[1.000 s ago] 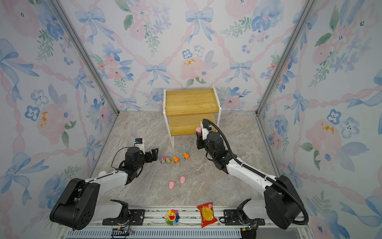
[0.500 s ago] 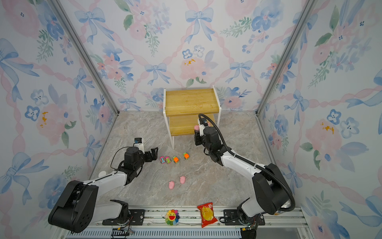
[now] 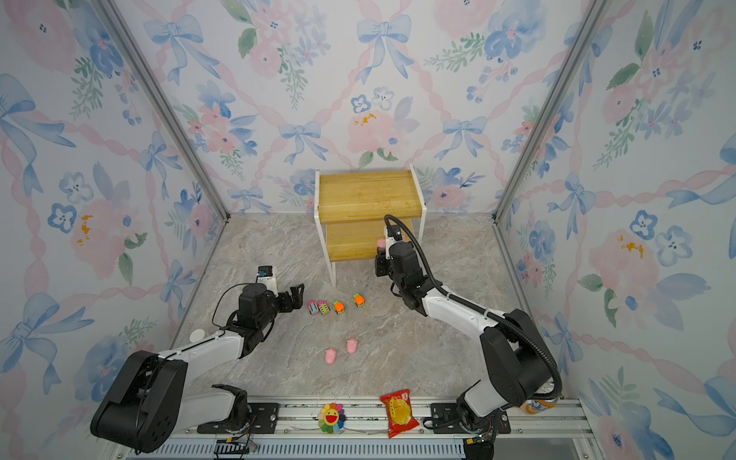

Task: Place and organize the plastic toys onto the shelf
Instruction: 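Carry the pink pig with the right gripper onto the lower shelf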

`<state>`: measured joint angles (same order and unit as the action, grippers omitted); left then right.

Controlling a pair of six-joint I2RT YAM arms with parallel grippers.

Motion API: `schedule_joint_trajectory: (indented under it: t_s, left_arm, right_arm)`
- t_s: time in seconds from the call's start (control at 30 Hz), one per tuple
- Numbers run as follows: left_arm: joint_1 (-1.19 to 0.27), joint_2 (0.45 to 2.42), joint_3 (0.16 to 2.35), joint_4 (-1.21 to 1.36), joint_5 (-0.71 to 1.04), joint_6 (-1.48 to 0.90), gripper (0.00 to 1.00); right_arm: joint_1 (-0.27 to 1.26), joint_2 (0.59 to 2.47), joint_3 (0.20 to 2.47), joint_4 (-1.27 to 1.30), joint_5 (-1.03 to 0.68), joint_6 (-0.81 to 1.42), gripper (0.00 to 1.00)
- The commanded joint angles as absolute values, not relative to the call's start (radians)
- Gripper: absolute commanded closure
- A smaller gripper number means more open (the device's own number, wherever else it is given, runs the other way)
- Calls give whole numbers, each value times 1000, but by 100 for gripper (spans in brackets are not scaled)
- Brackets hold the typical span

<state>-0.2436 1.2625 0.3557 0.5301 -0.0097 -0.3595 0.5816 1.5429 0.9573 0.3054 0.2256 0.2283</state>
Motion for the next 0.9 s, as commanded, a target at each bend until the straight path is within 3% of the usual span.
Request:
schedule_joint_trajectory:
  t_s: [0.0, 0.87]
  left_arm:
    - [-249, 1250, 345, 545, -8, -348, 2]
    - [-248, 1253, 348, 545, -14, -345, 2]
  right_arm:
    - [580, 1567, 996, 304, 263, 259, 72]
    - [584, 1649, 1065, 286, 283, 247, 69]
